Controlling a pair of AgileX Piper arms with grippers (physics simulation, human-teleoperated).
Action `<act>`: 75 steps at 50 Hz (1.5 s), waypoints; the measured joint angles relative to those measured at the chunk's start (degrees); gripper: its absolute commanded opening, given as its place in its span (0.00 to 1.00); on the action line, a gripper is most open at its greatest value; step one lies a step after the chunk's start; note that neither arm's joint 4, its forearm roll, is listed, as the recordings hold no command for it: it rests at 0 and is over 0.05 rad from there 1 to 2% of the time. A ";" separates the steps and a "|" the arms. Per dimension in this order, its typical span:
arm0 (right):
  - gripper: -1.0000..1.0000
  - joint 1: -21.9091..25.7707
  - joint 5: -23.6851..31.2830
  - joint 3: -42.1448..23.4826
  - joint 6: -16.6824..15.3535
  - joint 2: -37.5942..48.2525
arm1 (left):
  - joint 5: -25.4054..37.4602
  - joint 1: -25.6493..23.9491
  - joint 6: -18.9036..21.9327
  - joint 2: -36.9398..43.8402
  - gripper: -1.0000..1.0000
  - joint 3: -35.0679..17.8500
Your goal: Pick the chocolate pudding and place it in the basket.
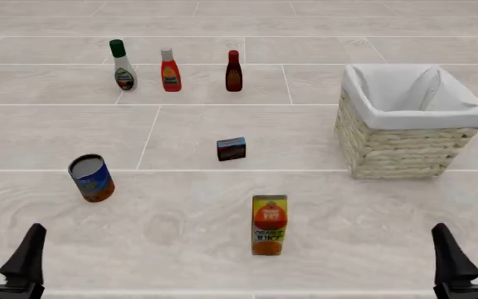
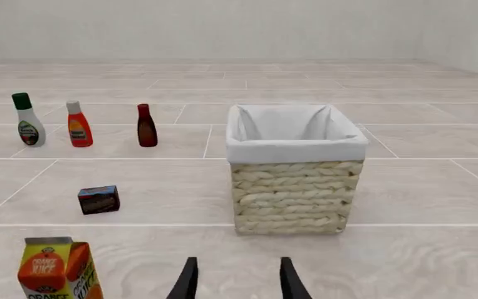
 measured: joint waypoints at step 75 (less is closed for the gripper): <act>1.00 13.00 -21.34 -16.51 -0.90 39.11 | -0.11 -0.02 0.31 -0.04 1.00 -0.16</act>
